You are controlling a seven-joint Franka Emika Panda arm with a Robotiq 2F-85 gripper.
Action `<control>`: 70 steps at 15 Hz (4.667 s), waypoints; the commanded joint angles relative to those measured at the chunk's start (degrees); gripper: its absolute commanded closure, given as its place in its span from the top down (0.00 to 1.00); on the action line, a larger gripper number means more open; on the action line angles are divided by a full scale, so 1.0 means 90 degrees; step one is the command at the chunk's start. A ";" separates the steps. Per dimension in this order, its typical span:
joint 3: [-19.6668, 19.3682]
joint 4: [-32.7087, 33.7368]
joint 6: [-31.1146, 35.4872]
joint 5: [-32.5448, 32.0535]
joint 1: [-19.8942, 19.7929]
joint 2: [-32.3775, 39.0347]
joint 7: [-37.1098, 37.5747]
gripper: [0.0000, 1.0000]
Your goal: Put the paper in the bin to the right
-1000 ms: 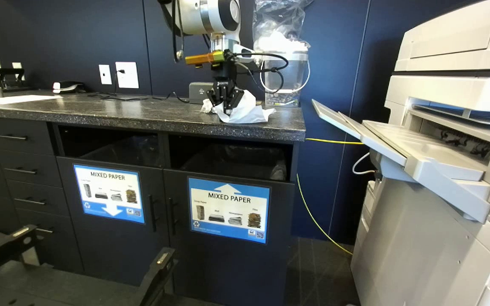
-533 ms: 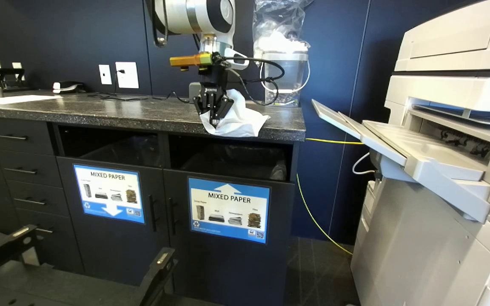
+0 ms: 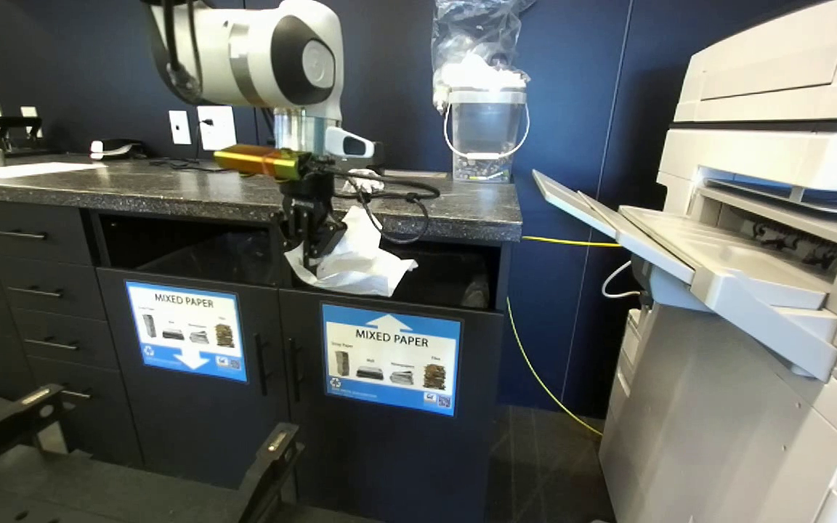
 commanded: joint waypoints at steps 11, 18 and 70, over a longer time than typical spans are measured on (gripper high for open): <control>-0.1046 -0.2619 0.6645 0.1170 0.2599 0.1052 -0.0743 0.12; -0.0475 -0.1099 0.8926 0.1289 0.1410 0.3095 -0.1032 0.13; 0.1525 0.6710 0.7963 -0.4357 -0.2641 0.7287 0.0593 0.11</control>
